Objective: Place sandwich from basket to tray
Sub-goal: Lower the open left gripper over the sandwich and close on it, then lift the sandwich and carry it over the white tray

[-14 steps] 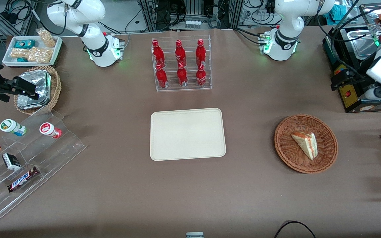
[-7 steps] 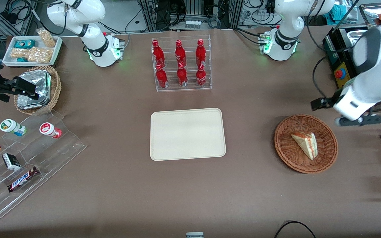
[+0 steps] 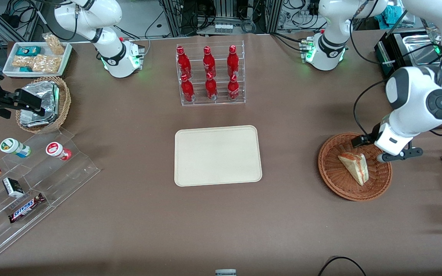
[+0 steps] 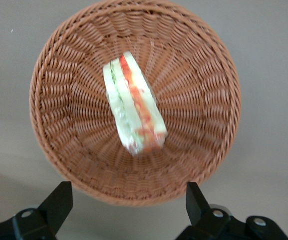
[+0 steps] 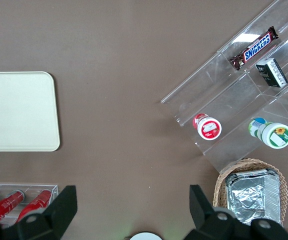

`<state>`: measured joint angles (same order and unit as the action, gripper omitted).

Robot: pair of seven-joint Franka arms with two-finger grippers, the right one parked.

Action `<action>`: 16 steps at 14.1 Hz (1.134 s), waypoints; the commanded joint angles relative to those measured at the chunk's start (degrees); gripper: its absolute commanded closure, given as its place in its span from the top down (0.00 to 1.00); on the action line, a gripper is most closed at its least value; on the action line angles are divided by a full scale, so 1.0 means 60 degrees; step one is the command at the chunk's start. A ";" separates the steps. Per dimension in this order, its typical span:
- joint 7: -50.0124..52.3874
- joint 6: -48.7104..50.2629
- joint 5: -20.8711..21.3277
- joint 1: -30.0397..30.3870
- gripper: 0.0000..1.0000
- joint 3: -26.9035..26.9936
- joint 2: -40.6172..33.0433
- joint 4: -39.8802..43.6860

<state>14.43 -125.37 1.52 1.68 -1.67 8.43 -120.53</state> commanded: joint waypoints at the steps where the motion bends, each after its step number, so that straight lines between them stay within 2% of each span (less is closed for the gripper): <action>1: 0.1267 -0.0826 -0.0019 0.0013 1.00 -0.0043 0.0557 0.0094; 4: 0.2631 -0.1486 -0.0004 0.0013 1.00 -0.0043 0.1332 0.0371; 7: 0.2648 -0.1503 0.0039 0.0013 0.97 -0.0043 0.1803 0.0592; 8: 0.2633 -0.1488 0.0054 0.0013 0.71 -0.0043 0.1818 0.0563; 9: 0.2619 -0.1459 0.0069 0.0013 0.35 -0.0029 0.1804 0.0519; 10: 0.2604 -0.1430 0.0084 0.0013 0.14 -0.0029 0.1804 0.0504; 11: 0.2604 -0.1429 0.0098 -0.0001 0.09 -0.0029 0.1833 0.0490; 13: 0.2633 -0.1211 0.0113 -0.0016 0.08 -0.0043 0.1673 0.0489; 16: 0.2619 0.0162 0.0157 -0.0148 0.05 -0.0087 0.1146 0.0868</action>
<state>29.10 -129.94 1.55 1.53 -1.92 18.37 -117.05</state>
